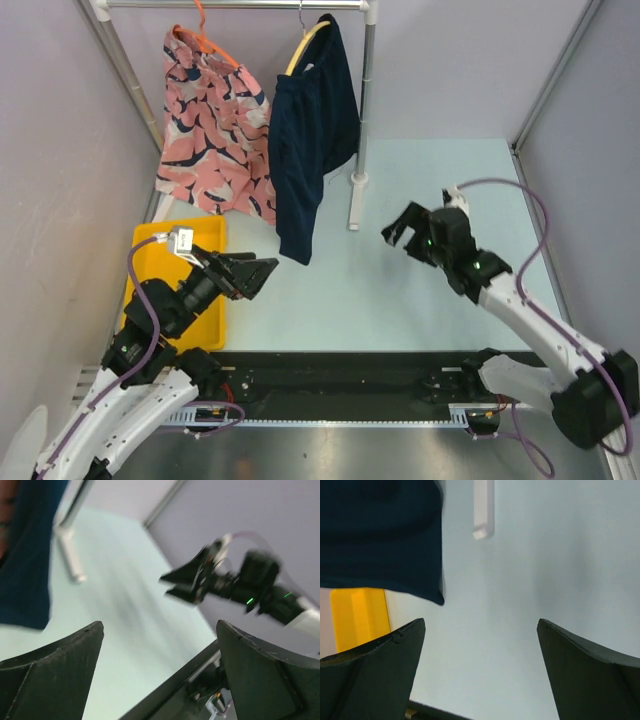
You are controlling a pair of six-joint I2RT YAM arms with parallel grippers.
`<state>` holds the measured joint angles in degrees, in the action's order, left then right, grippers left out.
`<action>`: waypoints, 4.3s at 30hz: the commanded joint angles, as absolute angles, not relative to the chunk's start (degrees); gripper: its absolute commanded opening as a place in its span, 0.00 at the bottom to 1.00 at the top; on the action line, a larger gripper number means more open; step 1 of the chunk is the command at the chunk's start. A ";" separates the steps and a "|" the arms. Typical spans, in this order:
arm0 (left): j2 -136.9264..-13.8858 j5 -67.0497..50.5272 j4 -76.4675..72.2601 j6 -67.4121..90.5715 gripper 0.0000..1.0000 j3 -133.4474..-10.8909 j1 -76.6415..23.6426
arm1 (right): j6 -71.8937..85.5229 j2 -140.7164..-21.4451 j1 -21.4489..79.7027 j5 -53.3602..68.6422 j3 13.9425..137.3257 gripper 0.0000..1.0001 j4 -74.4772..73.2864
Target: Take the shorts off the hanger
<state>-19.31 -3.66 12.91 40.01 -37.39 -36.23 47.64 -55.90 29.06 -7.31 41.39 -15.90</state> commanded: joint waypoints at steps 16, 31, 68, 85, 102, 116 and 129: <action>-7.47 -4.21 42.27 38.50 1.00 -47.02 -35.95 | 20.65 -109.65 38.23 -15.73 124.94 1.00 -13.18; -7.03 -3.69 48.07 34.37 1.00 -52.20 -35.95 | 32.34 -128.05 36.56 -13.80 142.83 0.69 7.63; -11.34 -7.47 49.84 34.01 1.00 -56.87 -36.03 | 52.47 -128.15 35.77 1.30 146.60 0.14 24.43; -10.99 -8.17 43.95 36.65 1.00 -54.49 -35.95 | 55.98 -113.68 37.53 7.56 136.70 0.00 19.68; -22.05 -16.60 38.24 34.19 1.00 -61.44 -35.95 | 54.51 -81.57 43.41 7.82 85.17 0.00 14.96; -41.56 -22.51 23.46 39.55 0.88 -57.21 -35.95 | 45.87 -72.07 46.93 7.03 69.27 0.00 2.63; -51.07 -17.93 22.33 36.21 0.64 -58.11 -36.12 | 48.43 -70.84 49.66 3.17 64.86 0.00 8.00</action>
<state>-51.90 -19.57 25.80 37.43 -58.19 -36.23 48.01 -74.26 49.12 5.39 63.86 -0.64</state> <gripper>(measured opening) 0.657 0.132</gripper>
